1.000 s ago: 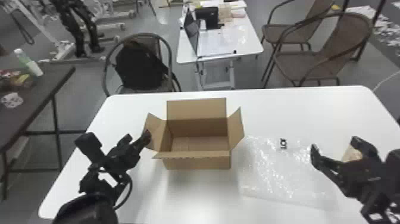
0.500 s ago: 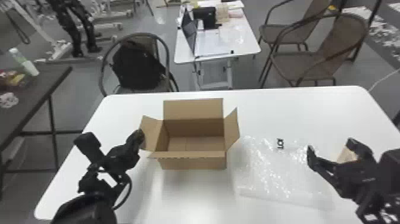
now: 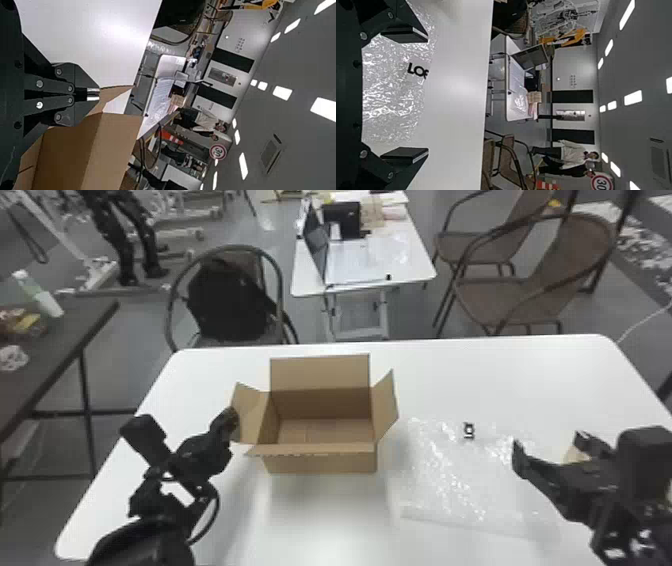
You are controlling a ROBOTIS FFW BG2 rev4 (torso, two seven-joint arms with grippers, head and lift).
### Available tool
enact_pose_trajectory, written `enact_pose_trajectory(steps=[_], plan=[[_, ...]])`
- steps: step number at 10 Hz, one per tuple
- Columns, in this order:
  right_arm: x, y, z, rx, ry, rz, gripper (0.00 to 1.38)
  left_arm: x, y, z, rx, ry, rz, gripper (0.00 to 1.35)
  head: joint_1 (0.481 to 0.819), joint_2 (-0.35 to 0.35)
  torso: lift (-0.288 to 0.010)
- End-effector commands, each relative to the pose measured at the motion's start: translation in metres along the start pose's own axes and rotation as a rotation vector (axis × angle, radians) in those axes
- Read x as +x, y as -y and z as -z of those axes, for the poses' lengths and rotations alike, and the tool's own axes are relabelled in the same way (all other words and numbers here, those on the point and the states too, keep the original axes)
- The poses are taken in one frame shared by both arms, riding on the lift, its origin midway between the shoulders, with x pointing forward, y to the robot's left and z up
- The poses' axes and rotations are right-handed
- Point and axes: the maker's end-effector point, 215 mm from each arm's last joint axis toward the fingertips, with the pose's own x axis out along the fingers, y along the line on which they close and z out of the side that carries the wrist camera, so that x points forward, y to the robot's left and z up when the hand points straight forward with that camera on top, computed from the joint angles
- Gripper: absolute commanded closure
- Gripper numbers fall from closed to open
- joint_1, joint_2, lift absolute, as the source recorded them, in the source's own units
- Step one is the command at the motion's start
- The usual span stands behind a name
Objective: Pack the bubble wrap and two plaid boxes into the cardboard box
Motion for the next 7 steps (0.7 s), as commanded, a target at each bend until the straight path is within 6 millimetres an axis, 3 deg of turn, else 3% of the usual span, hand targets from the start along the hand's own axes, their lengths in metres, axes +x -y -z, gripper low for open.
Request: enact_pose_trajectory(steps=[1,4,6,7], plan=[[0.017,-0.009,0.012,0.023,-0.064,-0.020,0.28,0.000,0.001,0.001,0.004,-0.002,0.001,1.21,0.695,0.170,-0.071],[0.036,-0.045,0.034,0.090,-0.114,-0.024,0.28,0.001,0.004,0.001,0.004,0.002,0.003,1.21,0.695,0.187,-0.071],[0.037,-0.038,0.073,0.160,-0.189,0.085,0.28,0.002,0.006,0.000,0.006,0.004,0.008,1.21,0.695,0.205,-0.071],[0.048,-0.036,0.086,0.205,-0.227,0.083,0.28,0.001,0.005,0.002,0.006,-0.001,0.008,1.21,0.695,0.201,-0.071]])
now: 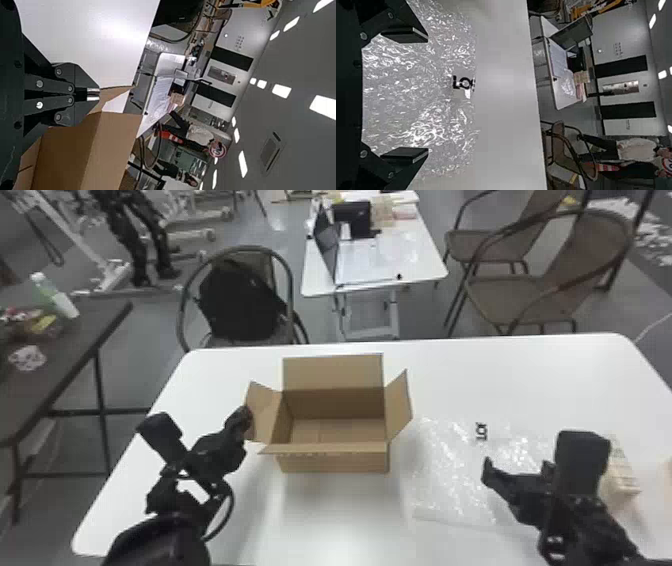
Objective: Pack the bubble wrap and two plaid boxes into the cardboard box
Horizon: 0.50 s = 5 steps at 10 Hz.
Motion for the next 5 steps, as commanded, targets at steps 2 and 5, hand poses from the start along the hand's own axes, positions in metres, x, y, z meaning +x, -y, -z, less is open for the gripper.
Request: enact_pose_trajectory(steps=[2,5], plan=[[0.018,-0.002,0.023,0.022,-0.095,0.019,0.28,0.003,0.005,0.000,0.012,-0.009,0.015,1.21,0.695,0.204,-0.071],[0.029,0.001,0.043,-0.029,-0.241,0.037,0.28,0.003,0.003,0.000,0.019,-0.015,0.014,1.21,0.695,0.206,-0.071]])
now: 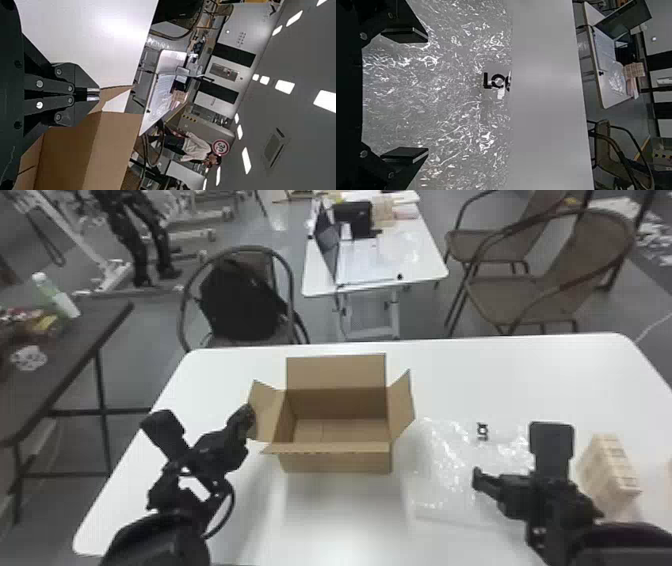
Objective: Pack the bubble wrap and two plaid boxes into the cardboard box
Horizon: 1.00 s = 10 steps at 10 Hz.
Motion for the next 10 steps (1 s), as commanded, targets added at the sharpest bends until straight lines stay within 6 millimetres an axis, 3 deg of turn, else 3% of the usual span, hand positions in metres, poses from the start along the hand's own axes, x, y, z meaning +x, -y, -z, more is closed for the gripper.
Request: enact_pose_trajectory(steps=[1,2,3,4,5,8,10], plan=[[0.002,0.000,0.007,-0.009,-0.040,0.019,0.28,-0.001,-0.002,0.000,0.005,-0.002,-0.002,1.21,0.695,0.207,-0.071],[0.005,-0.001,0.012,0.000,-0.059,0.012,0.28,-0.003,-0.003,0.002,0.003,-0.003,-0.005,1.21,0.695,0.206,-0.071],[0.005,-0.001,0.014,0.007,-0.069,0.006,0.37,-0.003,-0.004,0.002,0.002,-0.002,-0.005,1.21,0.695,0.209,-0.071],[0.002,-0.001,0.010,0.010,-0.058,0.002,0.91,-0.004,-0.004,0.002,0.002,-0.001,-0.007,1.21,0.695,0.211,-0.071],[-0.002,-0.004,0.002,0.026,-0.022,-0.003,1.03,-0.004,-0.004,0.002,0.003,0.001,-0.007,1.21,0.695,0.212,-0.071],[-0.013,-0.007,-0.017,0.068,0.037,-0.025,1.03,-0.005,-0.003,0.005,-0.004,0.000,-0.008,1.21,0.695,0.216,-0.071],[-0.028,-0.005,-0.046,0.078,0.078,-0.035,1.03,-0.006,-0.003,0.004,-0.005,0.005,-0.009,1.21,0.695,0.212,-0.071]])
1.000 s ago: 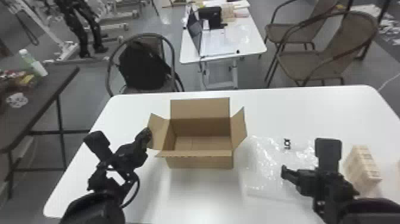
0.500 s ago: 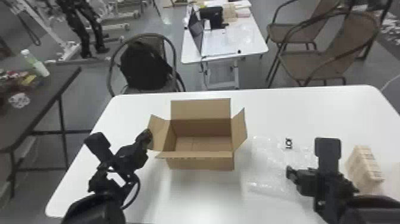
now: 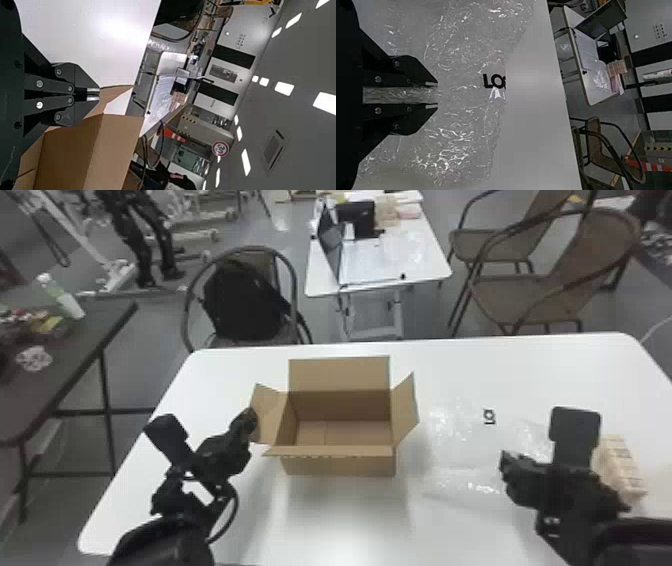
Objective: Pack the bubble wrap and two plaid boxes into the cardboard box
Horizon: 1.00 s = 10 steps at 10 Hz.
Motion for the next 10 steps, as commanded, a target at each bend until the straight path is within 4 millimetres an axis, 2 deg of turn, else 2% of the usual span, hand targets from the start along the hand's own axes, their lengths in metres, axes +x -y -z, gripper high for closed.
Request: enact_pose_trajectory(steps=[1,2,5,6,7,8,10], plan=[[-0.010,-0.002,-0.030,-0.020,0.026,-0.014,1.03,-0.001,-0.002,-0.001,0.000,0.005,-0.004,1.21,0.695,0.208,-0.071],[-0.020,-0.006,-0.052,-0.045,0.035,-0.032,1.03,-0.002,-0.002,-0.002,-0.002,0.011,-0.005,1.21,0.695,0.207,-0.071],[-0.067,-0.023,-0.138,-0.125,0.134,-0.059,1.03,-0.002,0.000,-0.002,0.000,0.017,-0.007,1.21,0.695,0.199,-0.071],[-0.078,-0.032,-0.165,-0.145,0.157,-0.081,1.03,-0.001,0.001,-0.002,0.002,0.017,-0.005,1.21,0.695,0.199,-0.071],[-0.081,-0.046,-0.182,-0.151,0.163,-0.127,1.03,0.000,0.003,-0.002,0.007,0.014,0.000,1.21,0.695,0.199,-0.071],[-0.078,-0.062,-0.188,-0.148,0.162,-0.170,1.03,0.003,0.006,-0.002,0.014,0.008,0.005,1.21,0.695,0.203,-0.071],[-0.055,-0.113,-0.181,-0.156,0.140,-0.277,1.03,0.004,0.008,0.000,0.017,0.001,0.008,1.21,0.695,0.226,-0.071]])
